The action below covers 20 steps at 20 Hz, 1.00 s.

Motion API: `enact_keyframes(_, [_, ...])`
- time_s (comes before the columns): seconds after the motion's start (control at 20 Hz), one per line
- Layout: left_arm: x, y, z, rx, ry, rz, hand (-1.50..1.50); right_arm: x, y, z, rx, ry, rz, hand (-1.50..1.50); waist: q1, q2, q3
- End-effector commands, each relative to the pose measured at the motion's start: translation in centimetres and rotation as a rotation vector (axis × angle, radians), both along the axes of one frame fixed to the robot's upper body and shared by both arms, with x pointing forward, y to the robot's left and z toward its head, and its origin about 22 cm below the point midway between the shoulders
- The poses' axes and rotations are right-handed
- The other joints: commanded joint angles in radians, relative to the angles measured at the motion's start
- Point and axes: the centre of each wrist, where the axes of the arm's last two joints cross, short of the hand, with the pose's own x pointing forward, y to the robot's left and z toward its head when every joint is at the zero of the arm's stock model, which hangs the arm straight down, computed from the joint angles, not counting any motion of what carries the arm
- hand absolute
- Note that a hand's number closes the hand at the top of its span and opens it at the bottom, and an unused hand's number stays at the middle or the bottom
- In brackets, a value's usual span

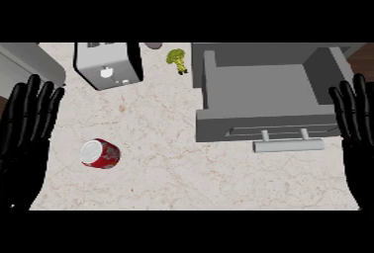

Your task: Pick up the can, place it into the drawer and close the drawer

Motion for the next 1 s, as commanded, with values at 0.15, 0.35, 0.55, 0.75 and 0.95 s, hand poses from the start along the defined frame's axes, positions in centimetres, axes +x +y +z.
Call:
enact_keyframes(0.15, [0.1, 3.0, -0.1, -0.025, 0.018, -0.338, -1.50, 0.0, 0.7, -1.4, 0.029, 0.036, 0.001, -1.50, 0.048, -0.065, 0.006])
enact_keyframes(0.35, [-0.6, 5.8, -3.5, 0.107, 0.365, -0.301, -1.50, -0.6, -2.0, -3.4, 0.108, 0.291, -0.208, -1.50, 0.036, -0.058, 0.006])
enact_keyframes(0.55, [-1.0, 10.5, -1.2, 0.116, 0.383, -0.309, -1.50, -3.5, -3.6, -1.3, 0.094, 0.298, -0.235, -1.50, 0.036, -0.069, 0.007])
enact_keyframes(0.75, [-2.0, 11.9, -2.0, 0.094, 0.402, -0.349, -1.50, -3.7, -2.7, -2.5, 0.102, 0.312, -0.246, -1.50, 0.043, -0.067, 0.007])
enact_keyframes(0.95, [-5.7, 12.1, -0.5, 0.115, 0.391, -0.346, -1.50, -5.5, -7.4, -3.5, 0.102, 0.329, -0.246, -1.50, 0.050, -0.069, 0.008])
